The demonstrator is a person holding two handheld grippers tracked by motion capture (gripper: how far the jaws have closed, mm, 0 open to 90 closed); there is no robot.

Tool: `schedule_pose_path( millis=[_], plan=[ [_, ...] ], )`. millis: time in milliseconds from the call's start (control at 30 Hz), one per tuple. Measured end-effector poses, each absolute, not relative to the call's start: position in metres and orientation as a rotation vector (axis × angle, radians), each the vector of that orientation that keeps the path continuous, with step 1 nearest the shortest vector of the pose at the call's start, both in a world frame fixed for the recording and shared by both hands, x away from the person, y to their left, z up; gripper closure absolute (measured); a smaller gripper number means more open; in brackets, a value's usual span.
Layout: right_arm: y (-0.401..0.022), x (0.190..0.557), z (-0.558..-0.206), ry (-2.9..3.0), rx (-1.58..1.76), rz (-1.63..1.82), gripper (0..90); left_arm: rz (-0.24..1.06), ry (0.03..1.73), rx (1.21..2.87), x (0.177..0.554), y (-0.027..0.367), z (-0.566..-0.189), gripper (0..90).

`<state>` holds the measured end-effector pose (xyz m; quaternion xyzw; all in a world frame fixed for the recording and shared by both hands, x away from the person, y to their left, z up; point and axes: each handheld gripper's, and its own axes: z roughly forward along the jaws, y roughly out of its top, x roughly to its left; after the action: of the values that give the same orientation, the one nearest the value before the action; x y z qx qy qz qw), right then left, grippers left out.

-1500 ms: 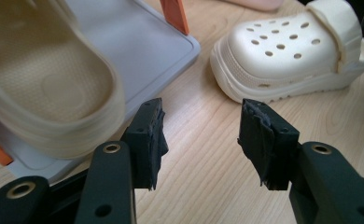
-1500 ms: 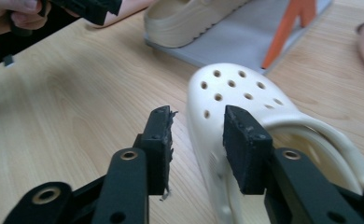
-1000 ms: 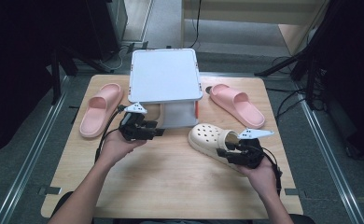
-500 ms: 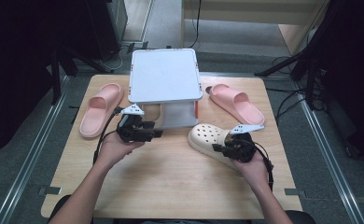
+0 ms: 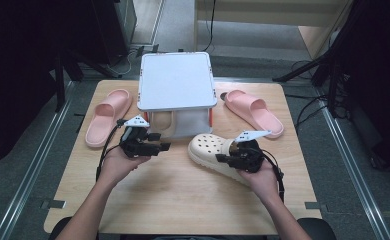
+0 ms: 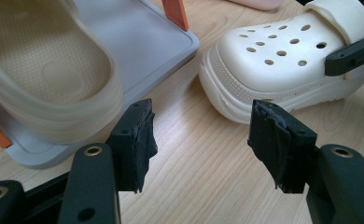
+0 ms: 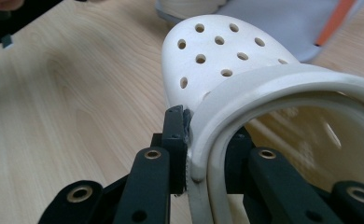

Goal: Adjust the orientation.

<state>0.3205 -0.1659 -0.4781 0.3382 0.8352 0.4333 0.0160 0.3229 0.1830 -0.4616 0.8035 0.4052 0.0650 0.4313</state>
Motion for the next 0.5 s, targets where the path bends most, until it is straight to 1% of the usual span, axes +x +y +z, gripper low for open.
schedule_pose_path(
  millis=[500],
  plan=[
    [-0.118,0.322,-0.481,2.68,0.944,1.376,76.2,0.186,1.034,2.016,0.303,0.185,-0.464,40.5]
  ],
)
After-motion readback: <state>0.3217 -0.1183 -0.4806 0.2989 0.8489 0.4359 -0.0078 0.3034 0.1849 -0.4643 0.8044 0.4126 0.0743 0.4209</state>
